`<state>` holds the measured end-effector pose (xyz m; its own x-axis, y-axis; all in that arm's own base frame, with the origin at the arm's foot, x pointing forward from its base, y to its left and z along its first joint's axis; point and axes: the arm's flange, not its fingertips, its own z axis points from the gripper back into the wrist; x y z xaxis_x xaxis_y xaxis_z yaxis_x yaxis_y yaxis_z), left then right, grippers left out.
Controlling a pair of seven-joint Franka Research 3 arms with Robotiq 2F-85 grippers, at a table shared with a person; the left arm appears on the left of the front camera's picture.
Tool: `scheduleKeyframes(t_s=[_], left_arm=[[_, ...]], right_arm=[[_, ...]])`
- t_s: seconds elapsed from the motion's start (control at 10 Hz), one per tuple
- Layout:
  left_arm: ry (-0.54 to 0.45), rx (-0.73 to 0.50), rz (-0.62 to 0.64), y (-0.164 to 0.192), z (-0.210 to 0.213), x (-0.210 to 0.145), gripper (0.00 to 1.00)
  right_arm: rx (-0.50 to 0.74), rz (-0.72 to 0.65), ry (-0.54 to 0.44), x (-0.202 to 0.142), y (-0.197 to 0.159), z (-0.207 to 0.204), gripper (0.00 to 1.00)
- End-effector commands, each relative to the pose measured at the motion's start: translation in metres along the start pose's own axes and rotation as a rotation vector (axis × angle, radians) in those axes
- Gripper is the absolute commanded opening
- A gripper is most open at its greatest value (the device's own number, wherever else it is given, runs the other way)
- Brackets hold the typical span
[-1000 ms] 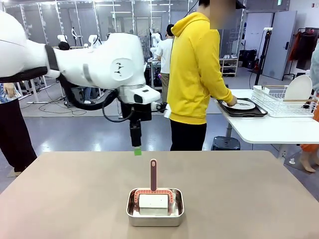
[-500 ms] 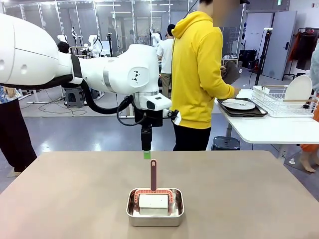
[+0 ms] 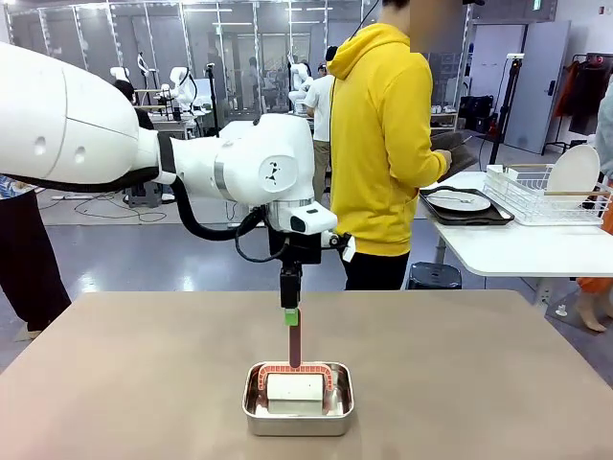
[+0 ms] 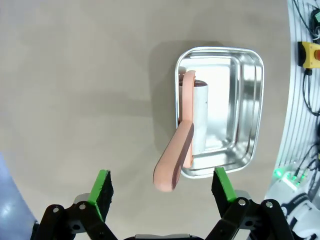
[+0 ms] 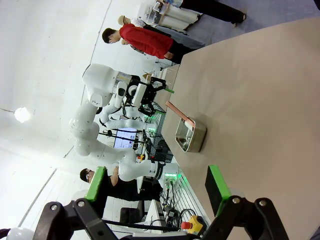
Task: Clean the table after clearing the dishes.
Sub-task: When the right (or left) Handle tray is removed, use the right hand (or left hand) to clean the right (or left) side of the table with the Lint Roller.
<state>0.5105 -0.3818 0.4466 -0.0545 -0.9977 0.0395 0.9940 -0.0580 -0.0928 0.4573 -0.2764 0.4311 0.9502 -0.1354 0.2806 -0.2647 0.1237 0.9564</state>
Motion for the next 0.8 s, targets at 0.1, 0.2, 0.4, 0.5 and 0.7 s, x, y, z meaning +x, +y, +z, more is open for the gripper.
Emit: scheduleKeyframes(t_s=[0.1,0.2,0.4,0.5,0.7], left_arm=[[-0.011,-0.038,0.004,0.0,-0.017,0.007,1.0],[-0.01,-0.057,0.018,0.001,-0.024,0.008,1.0],[-0.012,-0.079,0.017,0.0,-0.034,0.011,1.0],[-0.017,-0.088,0.019,0.0,-0.04,0.012,1.0],[0.003,-0.086,0.02,-0.001,-0.039,0.012,0.89]], right_arm=[[0.001,0.022,0.001,-0.003,0.001,-0.001,0.98],[0.001,0.022,0.001,-0.003,0.001,-0.001,0.98],[0.001,0.022,0.001,-0.003,0.001,-0.001,0.98],[0.001,0.022,0.001,-0.003,0.001,-0.001,0.98],[0.001,0.022,0.001,-0.003,0.001,-0.001,0.98]])
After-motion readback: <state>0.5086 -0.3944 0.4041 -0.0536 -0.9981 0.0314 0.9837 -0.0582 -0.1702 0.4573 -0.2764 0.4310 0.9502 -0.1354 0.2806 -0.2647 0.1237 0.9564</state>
